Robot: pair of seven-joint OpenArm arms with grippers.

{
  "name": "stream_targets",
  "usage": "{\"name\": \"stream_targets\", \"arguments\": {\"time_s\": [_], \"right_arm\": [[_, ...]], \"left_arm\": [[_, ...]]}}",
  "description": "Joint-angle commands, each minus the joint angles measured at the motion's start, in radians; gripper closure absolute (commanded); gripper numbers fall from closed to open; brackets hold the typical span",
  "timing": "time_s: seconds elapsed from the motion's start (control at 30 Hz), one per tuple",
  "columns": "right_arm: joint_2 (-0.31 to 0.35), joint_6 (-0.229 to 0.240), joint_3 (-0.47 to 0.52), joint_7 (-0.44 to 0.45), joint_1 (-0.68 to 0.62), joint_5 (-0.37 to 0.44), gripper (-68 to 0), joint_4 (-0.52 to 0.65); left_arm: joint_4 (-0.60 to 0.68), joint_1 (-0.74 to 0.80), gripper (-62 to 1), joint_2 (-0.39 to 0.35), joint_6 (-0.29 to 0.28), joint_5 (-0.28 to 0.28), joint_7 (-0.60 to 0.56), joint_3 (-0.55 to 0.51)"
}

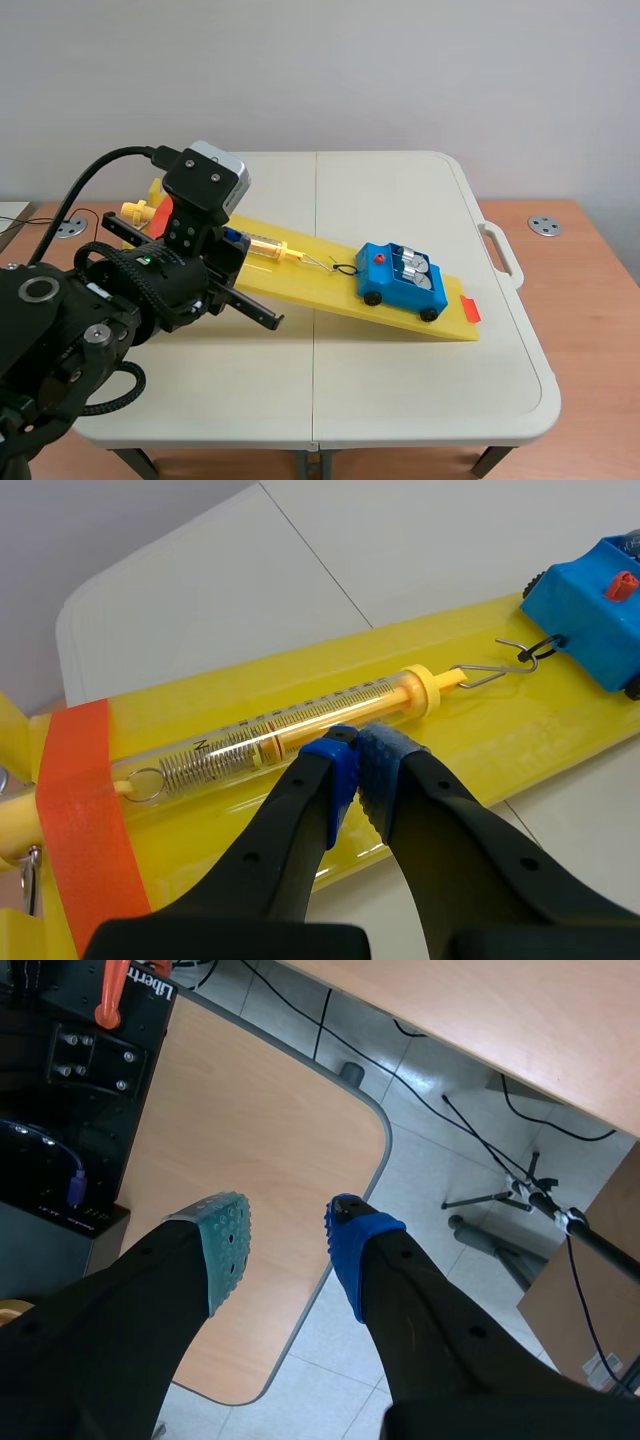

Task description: Place the four metal weights on the blue cart on the ramp.

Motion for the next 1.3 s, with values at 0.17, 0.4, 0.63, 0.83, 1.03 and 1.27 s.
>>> {"name": "stream_targets", "arguments": {"time_s": [0.17,0.4,0.63,0.83,1.03,1.27], "right_arm": [[0.016,0.038,0.060,0.060,-0.005,0.053,-20.0,0.099],[0.016,0.038,0.060,0.060,-0.005,0.053,-20.0,0.099],[0.016,0.038,0.060,0.060,-0.005,0.053,-20.0,0.099],[0.016,0.038,0.060,0.060,-0.005,0.052,-20.0,0.099],[0.016,0.038,0.060,0.079,0.027,0.052,-20.0,0.099],[0.016,0.038,0.060,0.103,0.158,0.052,-20.0,0.099]], "left_arm": [[0.090,-0.031,-2.6,0.019,0.040,-0.018,-0.135,-0.024],[0.090,-0.031,-2.6,0.019,0.040,-0.018,-0.135,-0.024],[0.090,-0.031,-2.7,0.019,0.040,-0.018,-0.137,-0.024],[0.090,-0.031,-2.7,0.019,0.039,-0.019,-0.137,-0.024],[0.099,-0.030,-2.7,0.015,0.039,-0.057,-0.127,-0.024],[0.206,-0.001,-5.0,0.005,0.033,-0.153,-0.015,-0.024]]}}
